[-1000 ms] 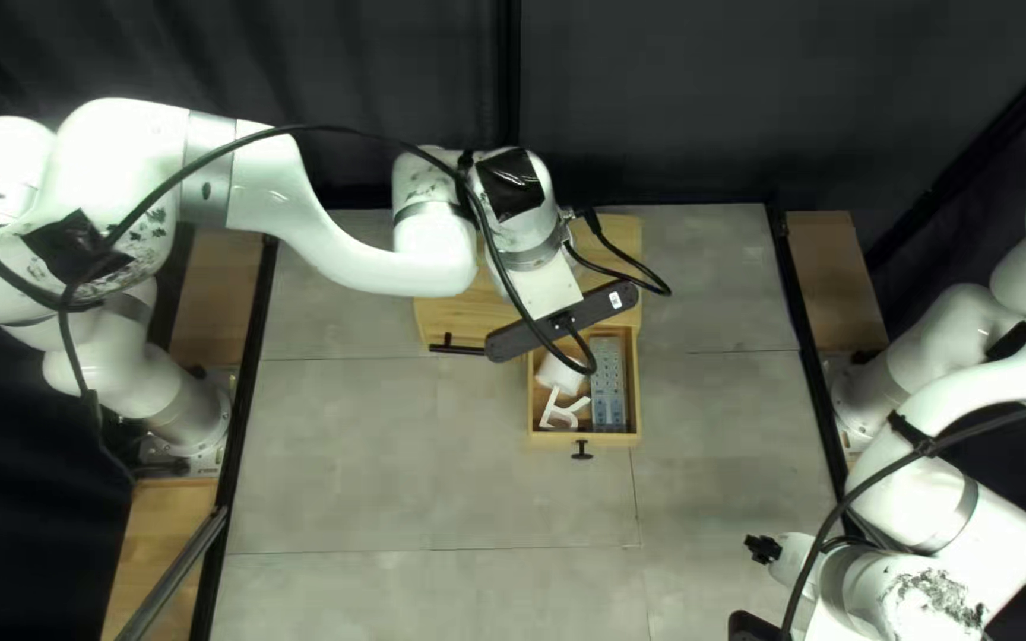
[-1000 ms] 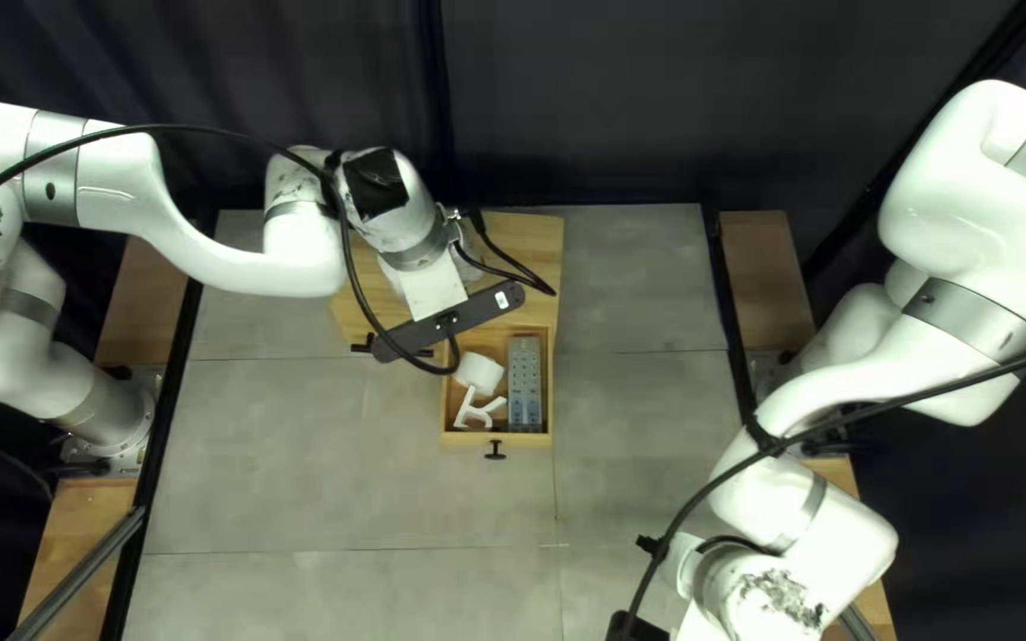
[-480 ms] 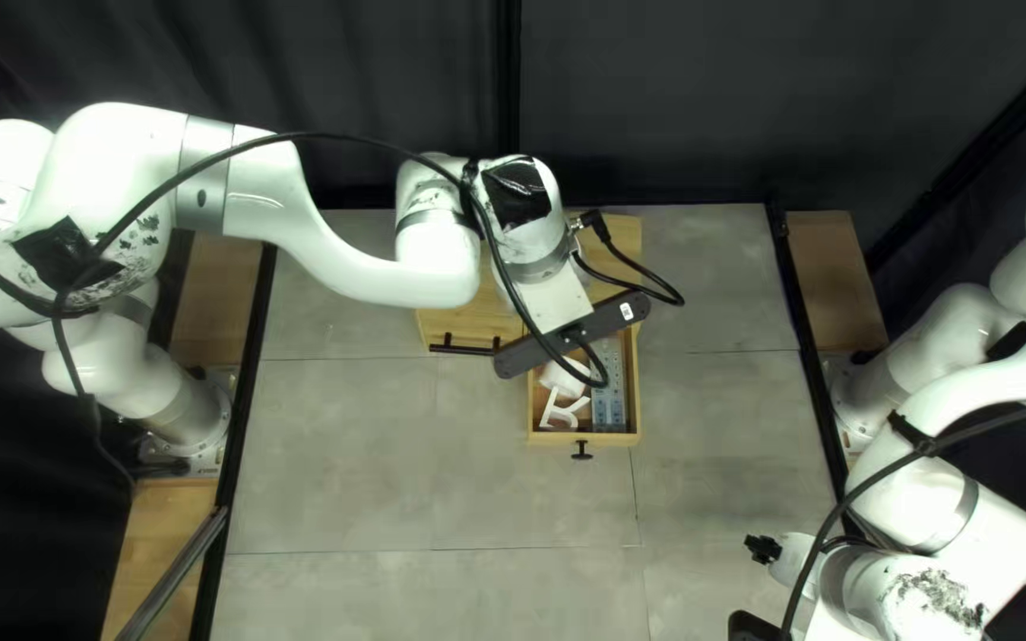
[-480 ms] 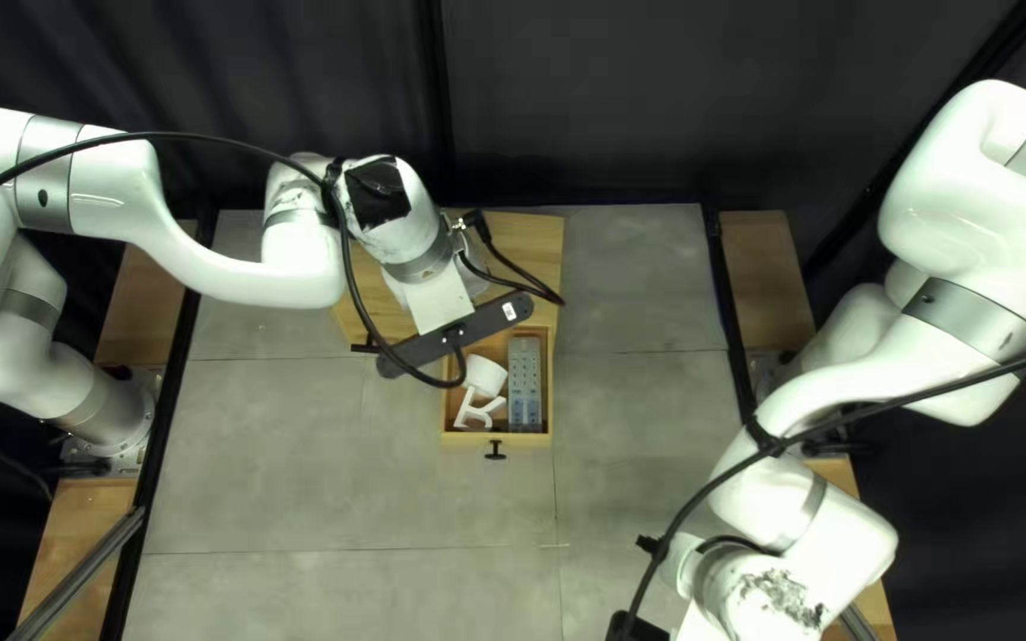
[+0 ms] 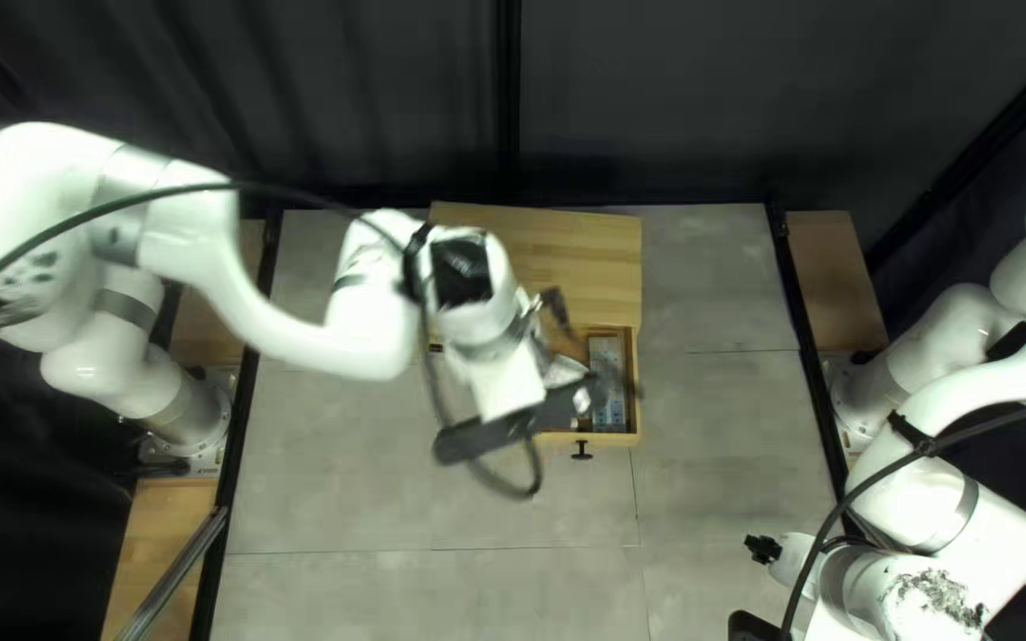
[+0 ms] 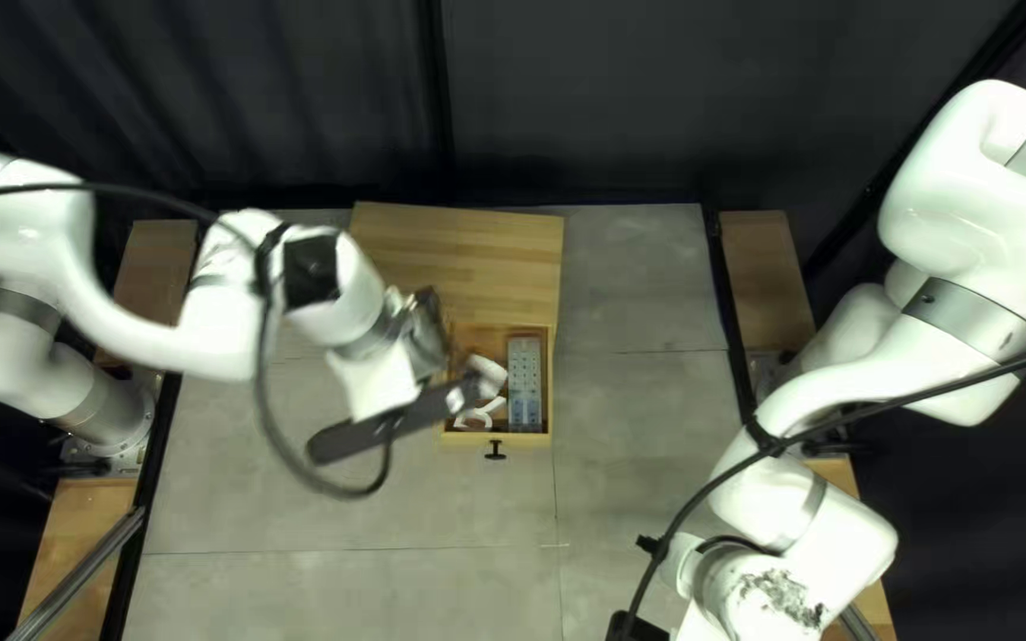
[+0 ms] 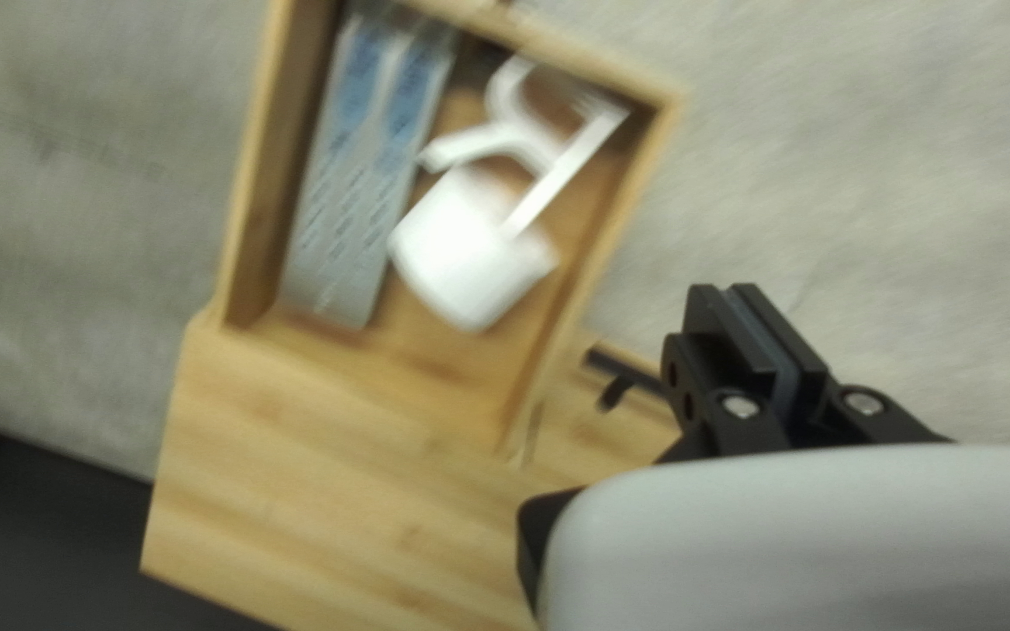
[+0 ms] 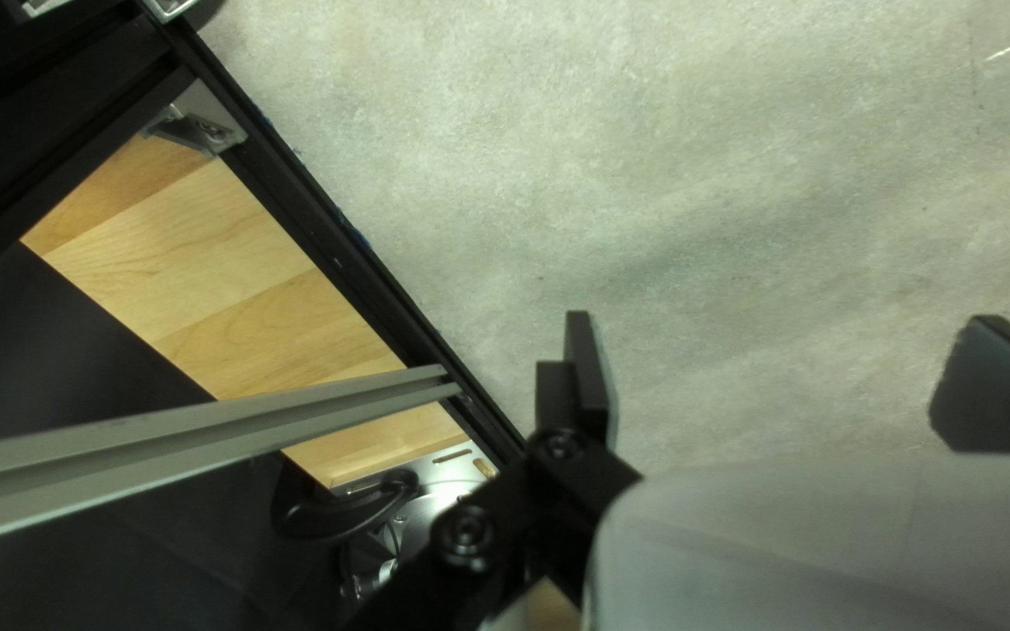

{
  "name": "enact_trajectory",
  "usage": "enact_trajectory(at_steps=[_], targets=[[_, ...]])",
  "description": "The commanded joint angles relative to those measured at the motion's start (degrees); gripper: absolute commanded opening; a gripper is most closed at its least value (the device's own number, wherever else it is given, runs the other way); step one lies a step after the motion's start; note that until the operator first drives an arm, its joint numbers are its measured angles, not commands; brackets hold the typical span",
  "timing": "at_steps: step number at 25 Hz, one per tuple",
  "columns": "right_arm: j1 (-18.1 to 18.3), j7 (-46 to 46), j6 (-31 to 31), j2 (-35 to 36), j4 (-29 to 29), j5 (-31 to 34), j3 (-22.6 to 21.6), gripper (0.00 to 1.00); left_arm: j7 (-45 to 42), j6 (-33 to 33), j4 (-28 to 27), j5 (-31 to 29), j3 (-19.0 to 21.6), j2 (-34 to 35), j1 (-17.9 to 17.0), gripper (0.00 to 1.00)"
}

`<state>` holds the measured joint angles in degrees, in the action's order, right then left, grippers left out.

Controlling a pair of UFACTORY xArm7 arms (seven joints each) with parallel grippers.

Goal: Open drawers and place objects into drawer and close

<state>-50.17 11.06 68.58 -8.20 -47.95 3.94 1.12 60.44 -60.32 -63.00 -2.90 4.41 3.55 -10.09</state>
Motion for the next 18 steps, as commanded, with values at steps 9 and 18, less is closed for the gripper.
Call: enact_trajectory(at_steps=[9,18], targets=[[0.0,0.0,0.0,0.0,0.0,0.0,0.0,1.0,-7.2,3.0,3.6,7.8,7.6,-2.2,-7.5,0.0],[0.0,0.0,0.0,0.0,0.0,0.0,0.0,1.0,-17.9,7.8,10.0,12.6,12.5,-1.2,-12.4,0.0]])
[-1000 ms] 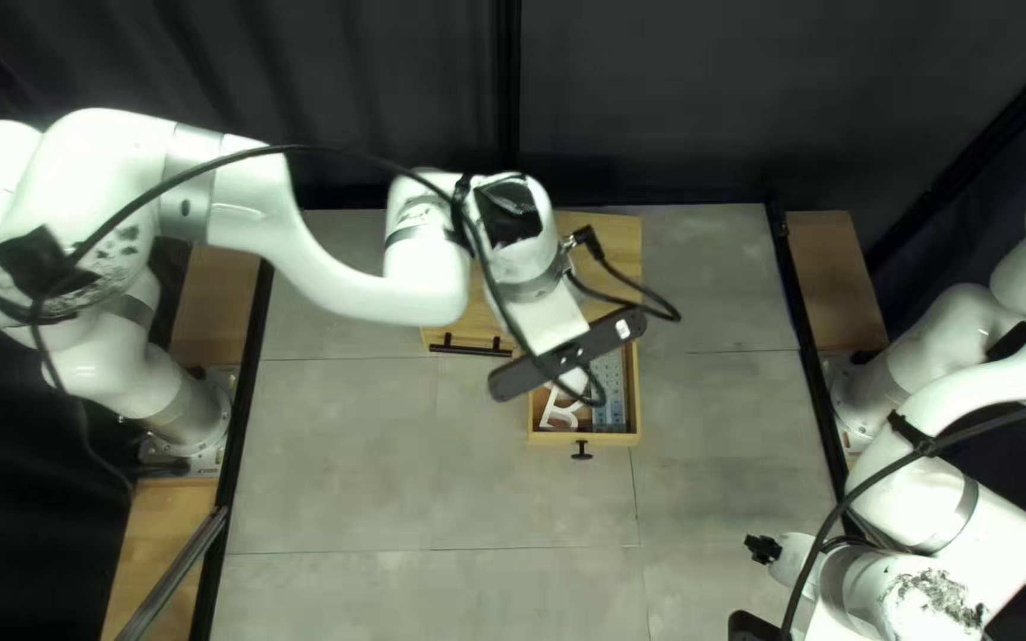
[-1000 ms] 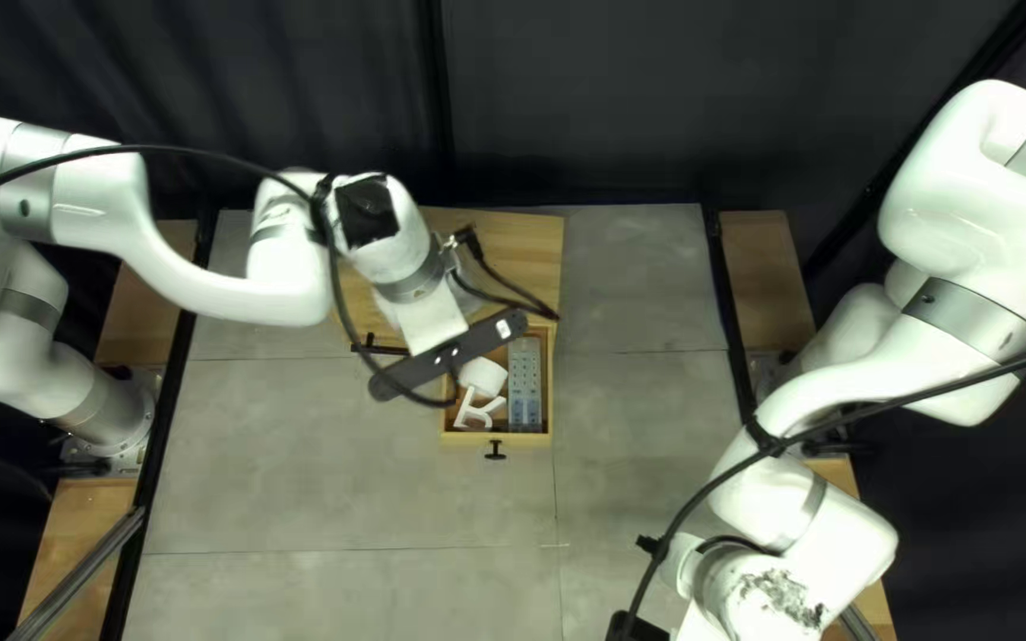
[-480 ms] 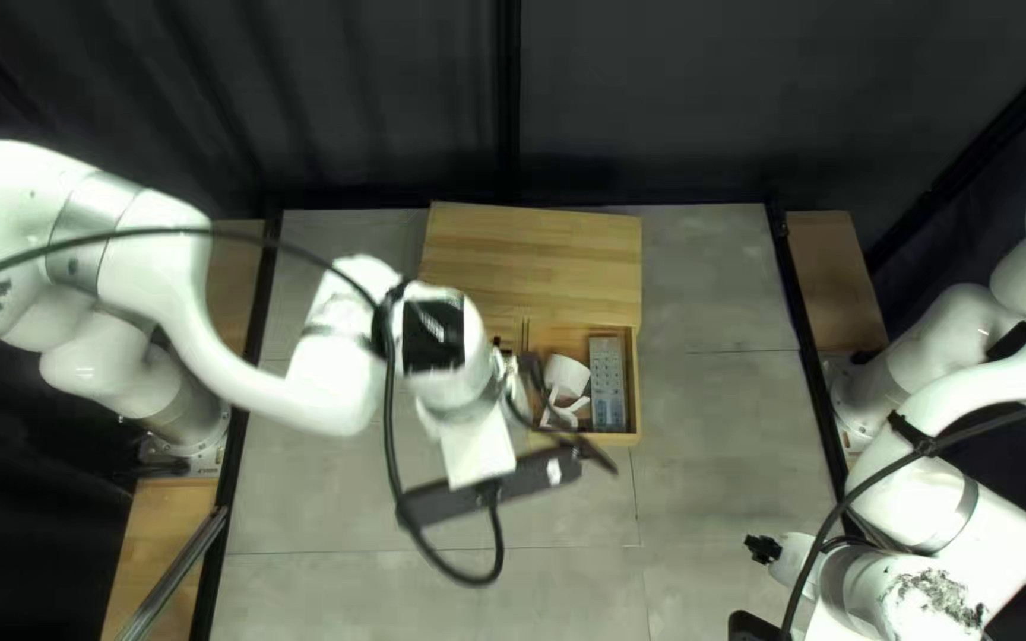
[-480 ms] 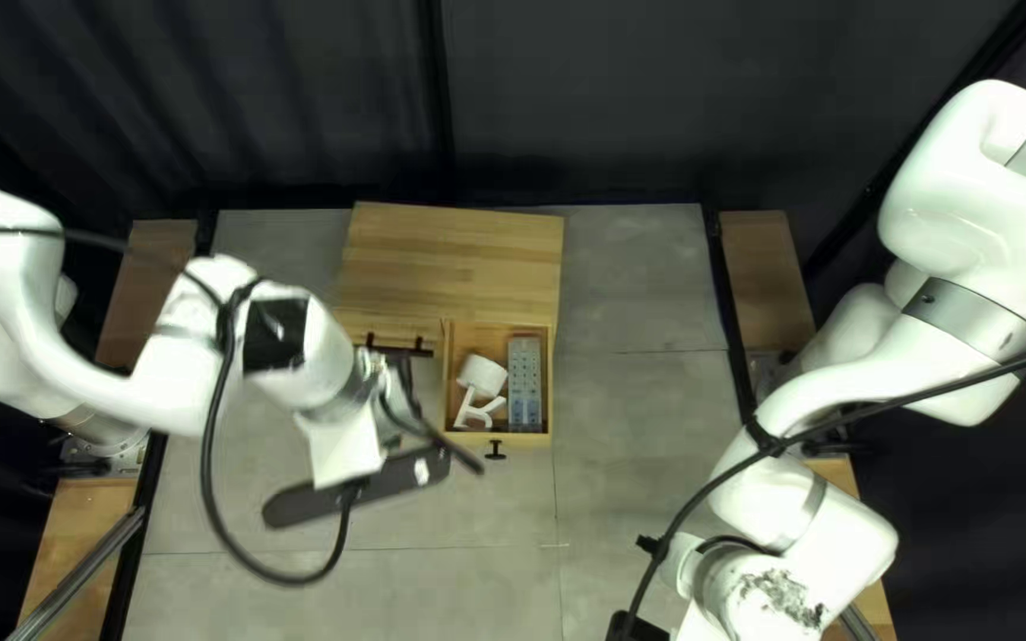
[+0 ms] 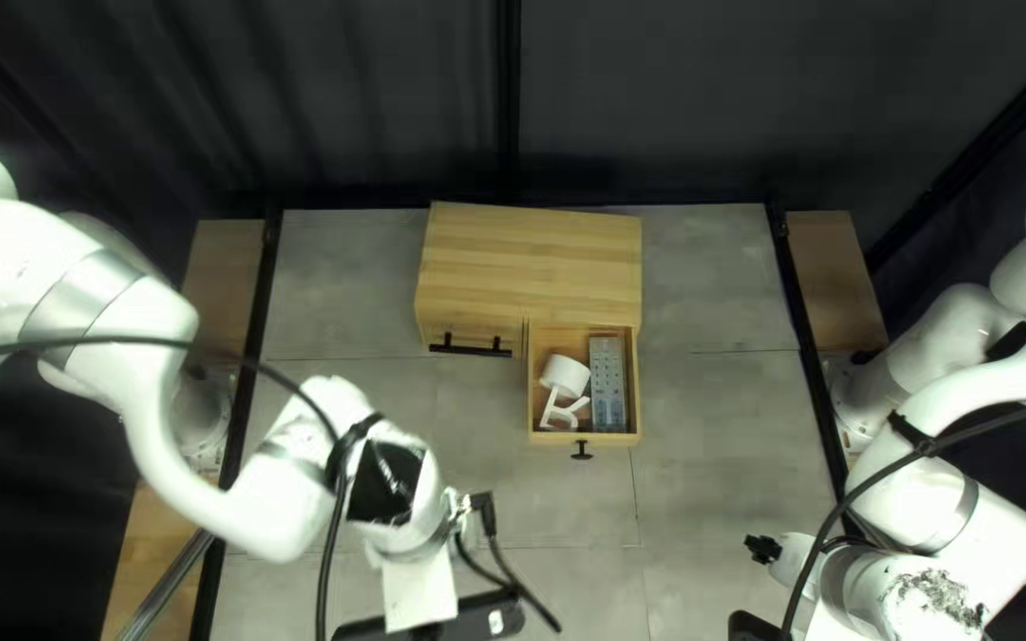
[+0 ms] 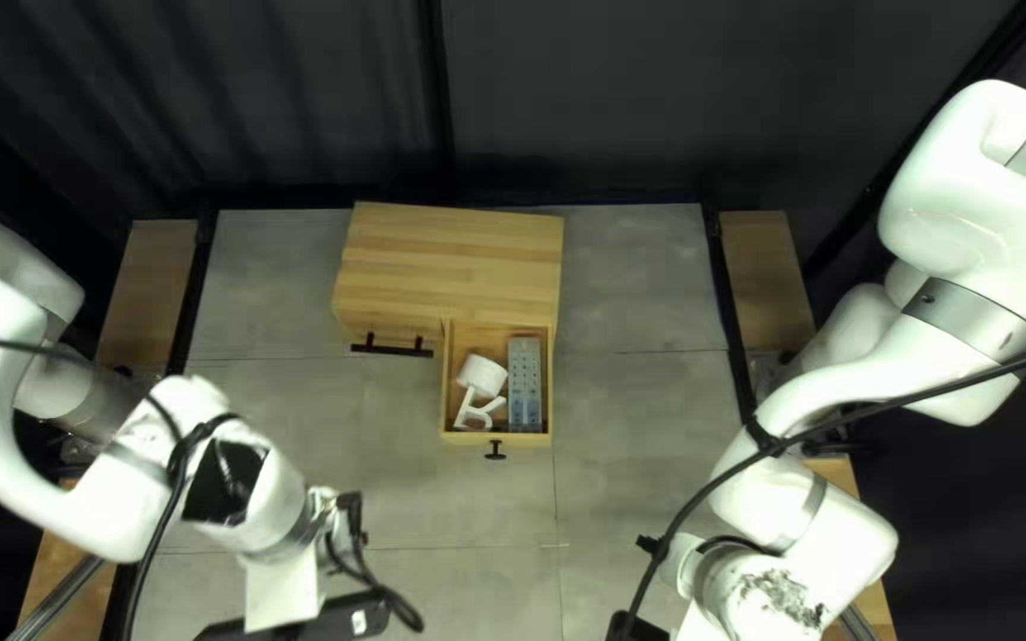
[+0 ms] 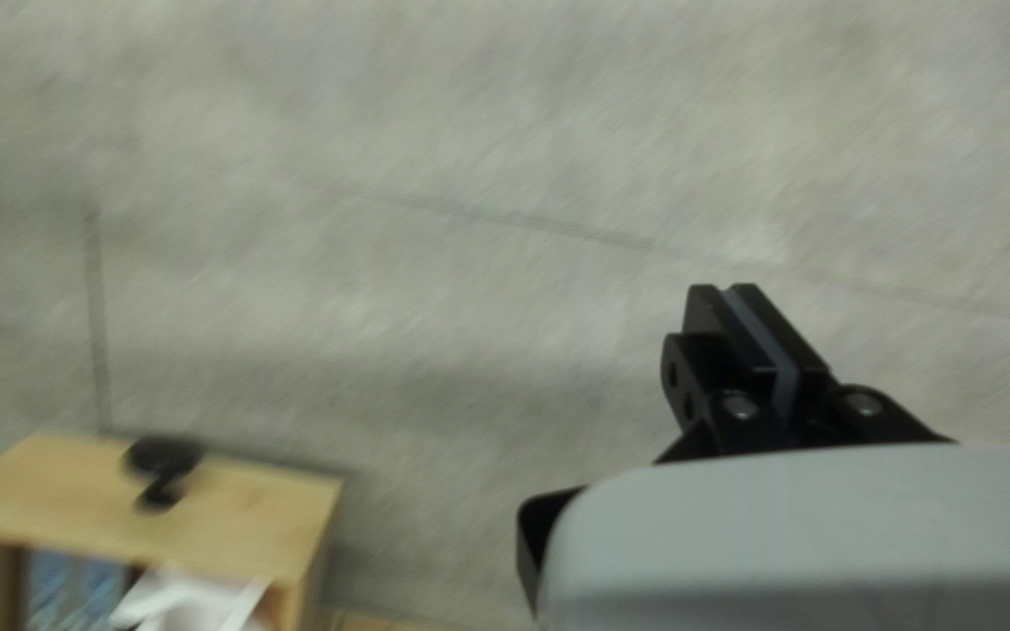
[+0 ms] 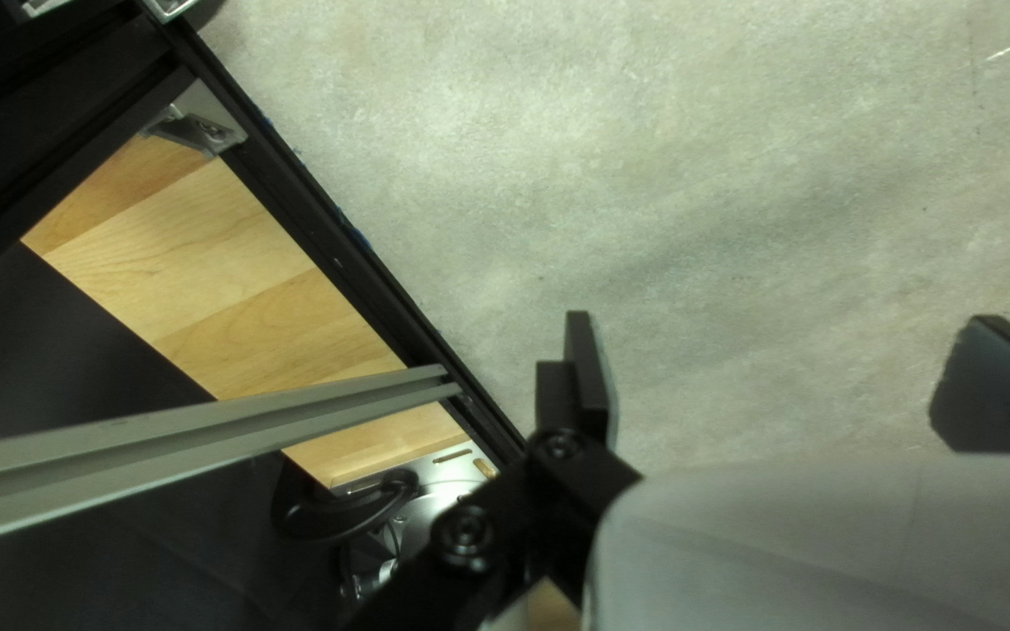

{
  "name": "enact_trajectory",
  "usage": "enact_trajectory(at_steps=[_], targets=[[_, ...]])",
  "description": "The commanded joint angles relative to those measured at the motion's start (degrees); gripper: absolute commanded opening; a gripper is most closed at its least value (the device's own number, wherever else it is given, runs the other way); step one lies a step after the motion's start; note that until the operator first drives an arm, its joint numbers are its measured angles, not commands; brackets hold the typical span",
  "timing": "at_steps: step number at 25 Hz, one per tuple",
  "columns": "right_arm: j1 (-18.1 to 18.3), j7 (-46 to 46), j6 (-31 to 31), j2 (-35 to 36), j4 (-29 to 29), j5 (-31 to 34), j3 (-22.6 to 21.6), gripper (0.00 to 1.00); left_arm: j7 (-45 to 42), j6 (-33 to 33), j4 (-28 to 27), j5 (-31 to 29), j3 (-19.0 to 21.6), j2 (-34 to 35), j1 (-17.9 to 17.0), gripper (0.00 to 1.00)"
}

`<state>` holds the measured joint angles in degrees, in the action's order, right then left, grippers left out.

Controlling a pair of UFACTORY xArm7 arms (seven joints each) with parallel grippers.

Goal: Open drawers and place objects into drawer and close

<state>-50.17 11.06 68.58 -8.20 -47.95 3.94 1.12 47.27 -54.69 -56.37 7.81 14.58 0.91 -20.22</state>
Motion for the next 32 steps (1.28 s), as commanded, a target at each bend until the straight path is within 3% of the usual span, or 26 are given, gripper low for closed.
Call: enact_trajectory(at_steps=[1,2,3,6,17,32], targets=[[0.0,0.0,0.0,0.0,0.0,0.0,0.0,1.0,-6.6,2.9,5.3,2.7,3.2,3.0,-3.0,0.0],[0.0,0.0,0.0,0.0,0.0,0.0,0.0,1.0,-7.9,3.2,6.4,3.1,3.8,3.9,-3.6,0.53],[0.0,0.0,0.0,0.0,0.0,0.0,0.0,1.0,-9.4,3.5,7.1,3.3,4.6,4.6,-4.2,0.85],[0.0,0.0,0.0,0.0,0.0,0.0,0.0,1.0,-13.2,3.8,8.0,3.3,6.3,5.6,-5.5,1.0],[0.0,0.0,0.0,0.0,0.0,0.0,0.0,1.0,-21.9,4.2,7.8,1.5,9.4,3.4,-7.3,1.0],[0.0,0.0,0.0,0.0,0.0,0.0,0.0,1.0,-22.3,4.2,7.8,1.4,9.4,3.3,-7.2,1.0]])
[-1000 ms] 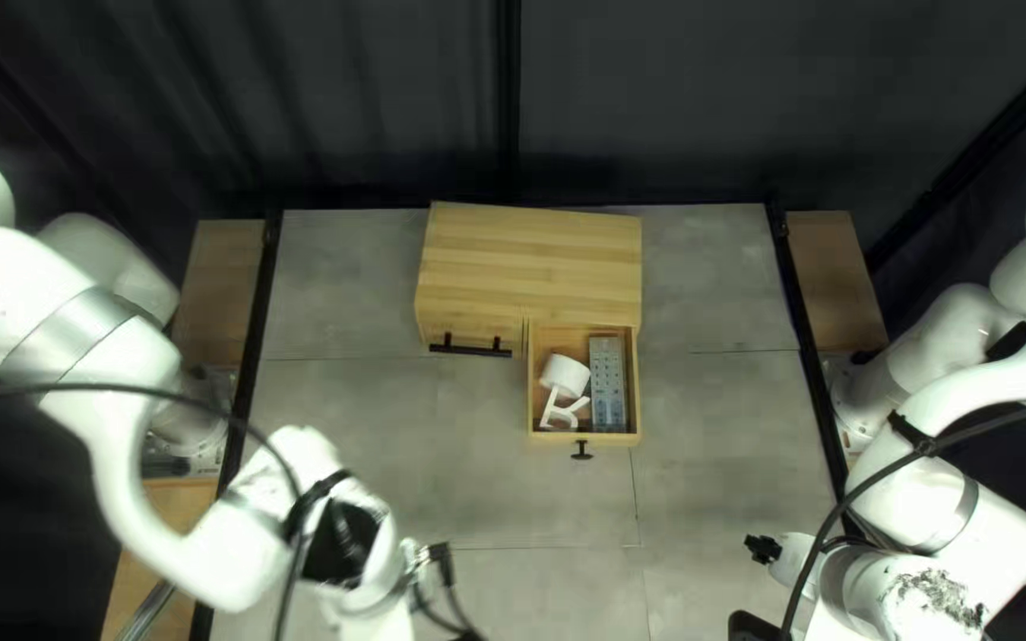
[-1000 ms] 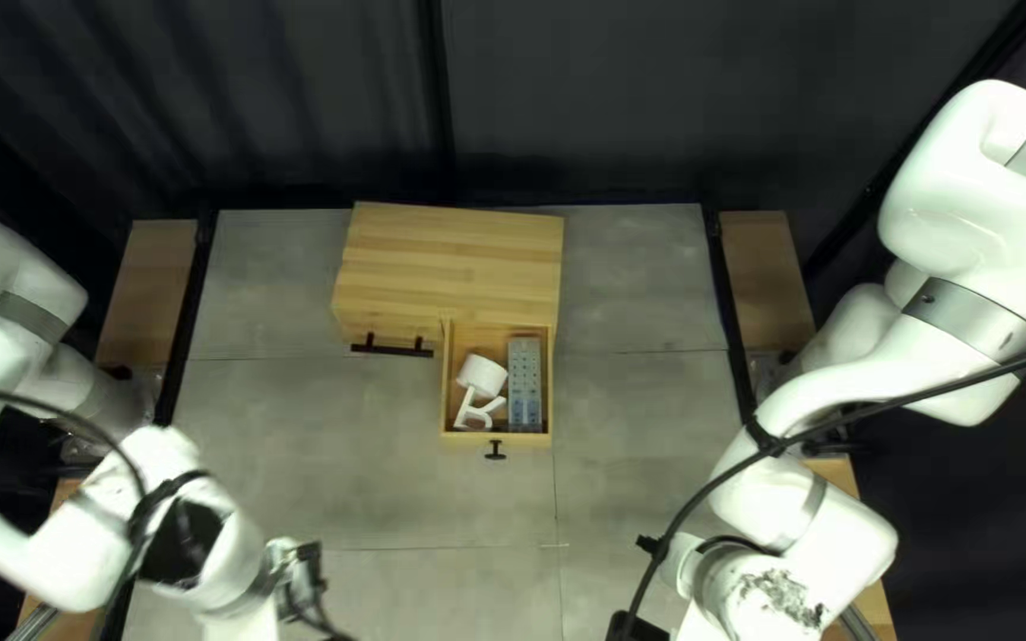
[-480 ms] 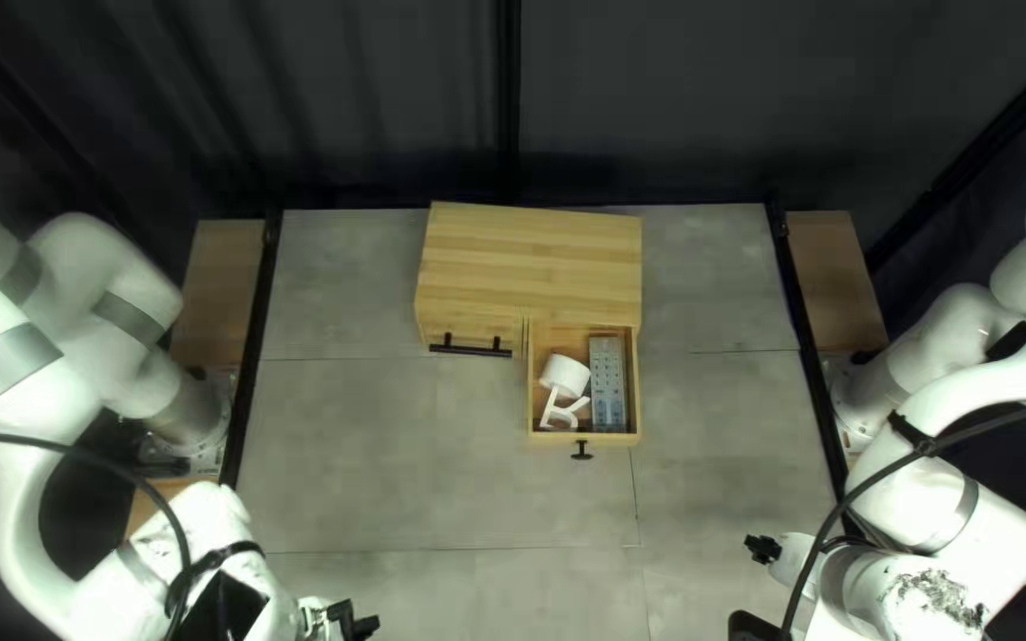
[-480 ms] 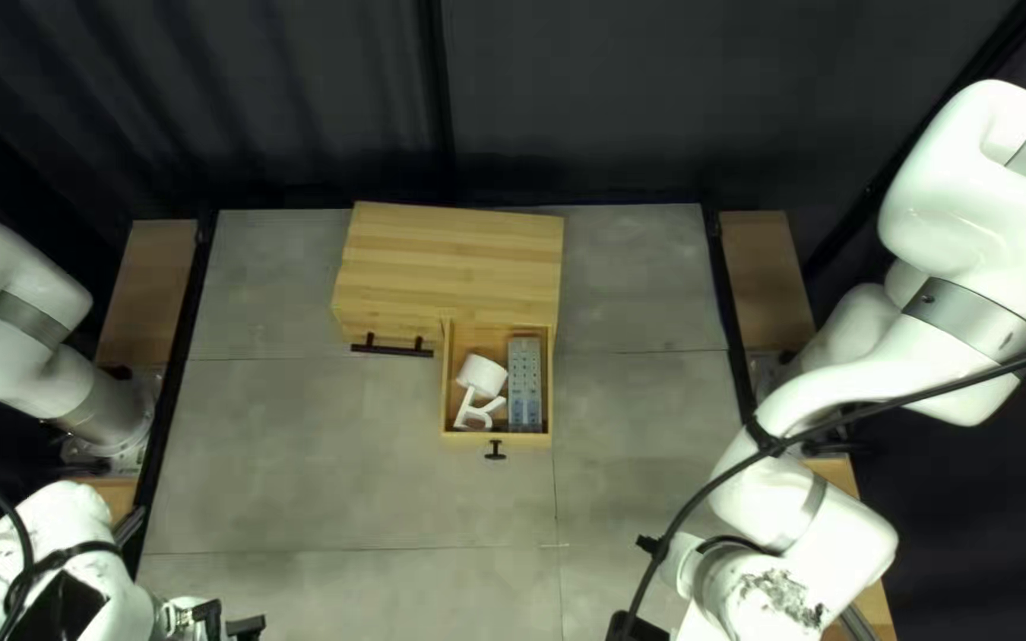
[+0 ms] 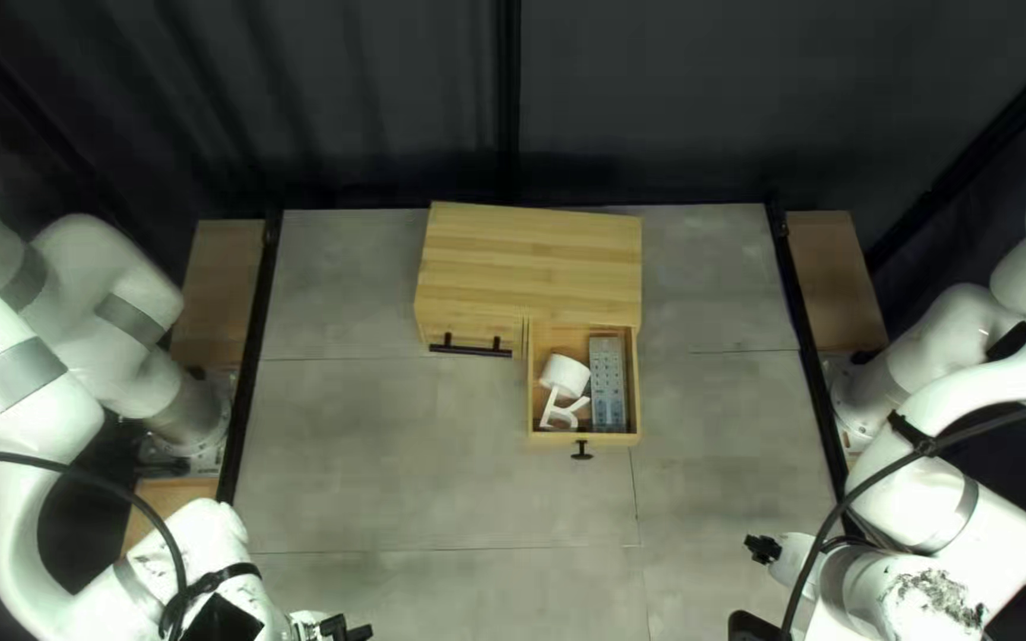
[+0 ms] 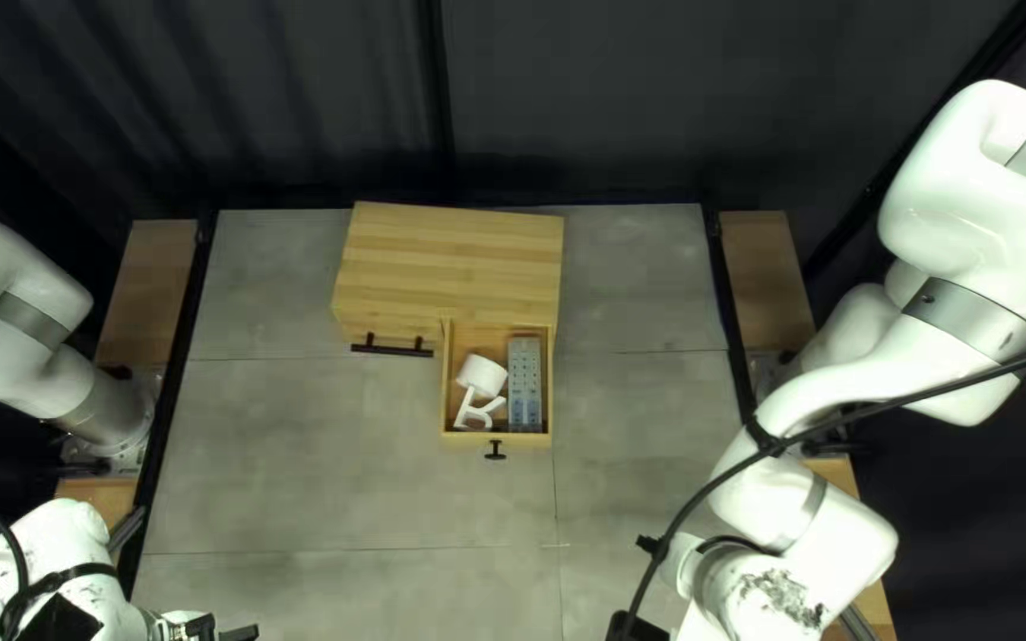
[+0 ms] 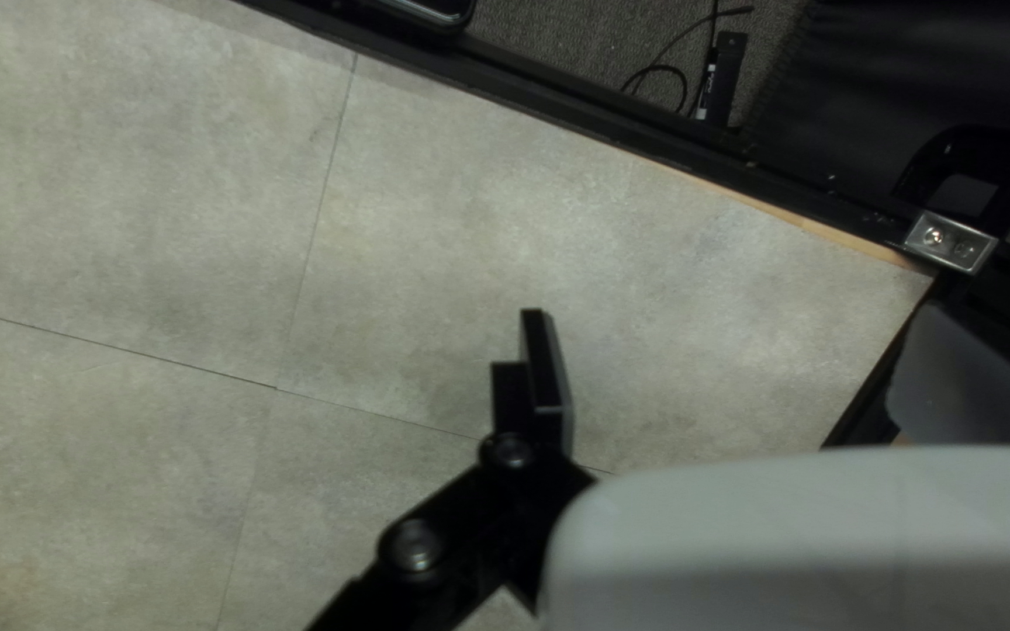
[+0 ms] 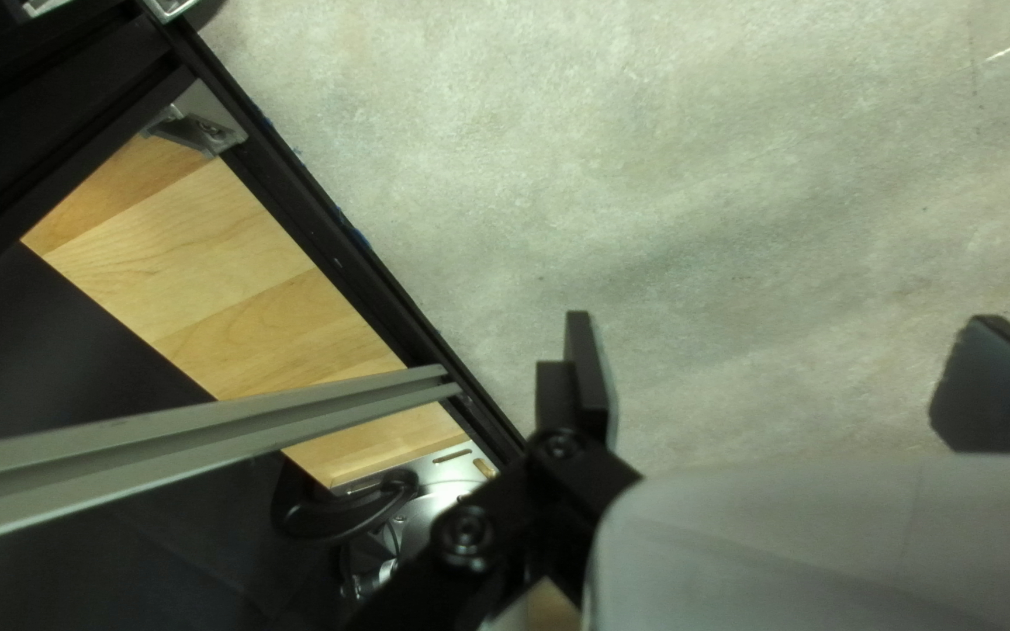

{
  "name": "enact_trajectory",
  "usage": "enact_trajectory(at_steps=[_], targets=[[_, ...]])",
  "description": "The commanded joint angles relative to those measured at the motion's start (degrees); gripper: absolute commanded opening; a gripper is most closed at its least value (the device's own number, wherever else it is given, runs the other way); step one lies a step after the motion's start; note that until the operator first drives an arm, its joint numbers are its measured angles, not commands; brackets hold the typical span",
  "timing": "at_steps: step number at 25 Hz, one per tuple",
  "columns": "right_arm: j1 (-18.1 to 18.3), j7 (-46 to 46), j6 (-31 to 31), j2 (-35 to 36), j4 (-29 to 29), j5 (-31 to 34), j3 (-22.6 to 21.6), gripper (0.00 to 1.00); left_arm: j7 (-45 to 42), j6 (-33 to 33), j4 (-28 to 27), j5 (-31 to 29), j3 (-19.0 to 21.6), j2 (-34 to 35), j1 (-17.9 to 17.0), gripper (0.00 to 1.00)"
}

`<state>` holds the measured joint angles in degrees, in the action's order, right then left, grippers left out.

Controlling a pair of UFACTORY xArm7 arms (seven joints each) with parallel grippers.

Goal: Open drawers and place objects into drawer and close

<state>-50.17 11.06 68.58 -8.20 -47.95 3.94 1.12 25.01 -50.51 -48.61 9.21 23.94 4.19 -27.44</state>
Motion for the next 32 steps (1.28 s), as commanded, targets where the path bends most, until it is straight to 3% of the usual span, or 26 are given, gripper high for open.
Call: enact_trajectory(at_steps=[1,8,18,32], targets=[[0.0,0.0,0.0,0.0,0.0,0.0,0.0,1.0,0.0,0.0,0.0,0.0,0.0,0.0,0.0,1.0],[0.1,3.9,0.6,2.6,-3.4,2.7,0.1,1.0,0.0,0.0,0.0,0.0,0.0,0.0,0.0,1.0],[4.4,18.0,2.9,4.5,-8.7,4.8,5.4,1.0,0.0,0.0,0.0,0.0,0.0,0.0,0.0,1.0],[7.8,35.3,-0.9,16.6,-18.1,9.8,8.4,1.0,0.0,0.0,0.0,0.0,0.0,0.0,0.0,1.0]])
